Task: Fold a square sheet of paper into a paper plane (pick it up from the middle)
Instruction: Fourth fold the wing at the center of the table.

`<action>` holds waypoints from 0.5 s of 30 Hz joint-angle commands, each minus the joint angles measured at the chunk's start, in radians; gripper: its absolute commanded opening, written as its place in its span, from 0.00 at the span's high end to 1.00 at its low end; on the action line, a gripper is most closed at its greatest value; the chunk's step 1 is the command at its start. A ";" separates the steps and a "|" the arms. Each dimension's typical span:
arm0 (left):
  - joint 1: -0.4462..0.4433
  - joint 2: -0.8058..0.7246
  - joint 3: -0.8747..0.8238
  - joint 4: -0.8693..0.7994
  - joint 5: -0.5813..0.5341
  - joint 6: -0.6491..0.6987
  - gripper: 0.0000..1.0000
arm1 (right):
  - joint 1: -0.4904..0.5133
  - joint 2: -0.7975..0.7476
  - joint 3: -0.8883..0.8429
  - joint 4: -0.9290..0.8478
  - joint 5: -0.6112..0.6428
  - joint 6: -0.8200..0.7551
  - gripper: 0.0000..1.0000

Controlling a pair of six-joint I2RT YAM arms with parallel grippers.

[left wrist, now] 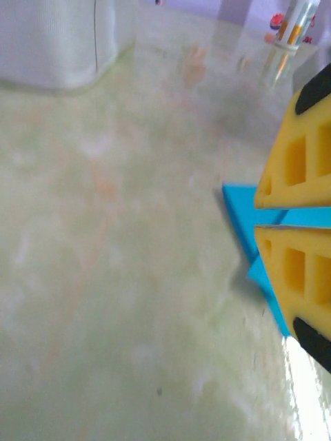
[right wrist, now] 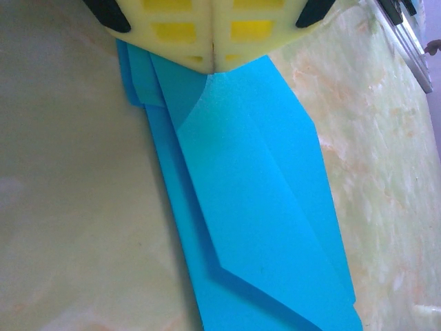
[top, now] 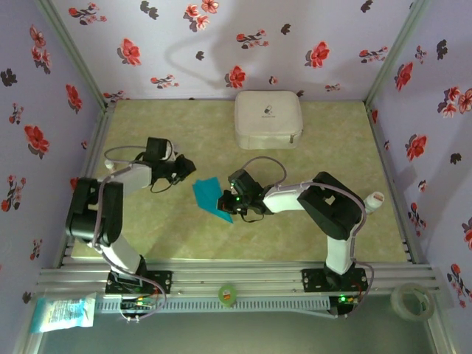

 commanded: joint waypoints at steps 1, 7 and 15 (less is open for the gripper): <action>-0.049 -0.060 -0.028 -0.024 -0.003 -0.003 0.86 | -0.004 0.044 -0.030 -0.167 0.026 -0.008 1.00; -0.150 -0.041 -0.117 0.088 0.045 -0.051 0.87 | -0.004 0.036 -0.028 -0.171 0.029 -0.005 1.00; -0.209 0.093 -0.123 0.143 0.028 -0.047 0.88 | -0.005 0.030 -0.025 -0.159 0.018 0.002 0.99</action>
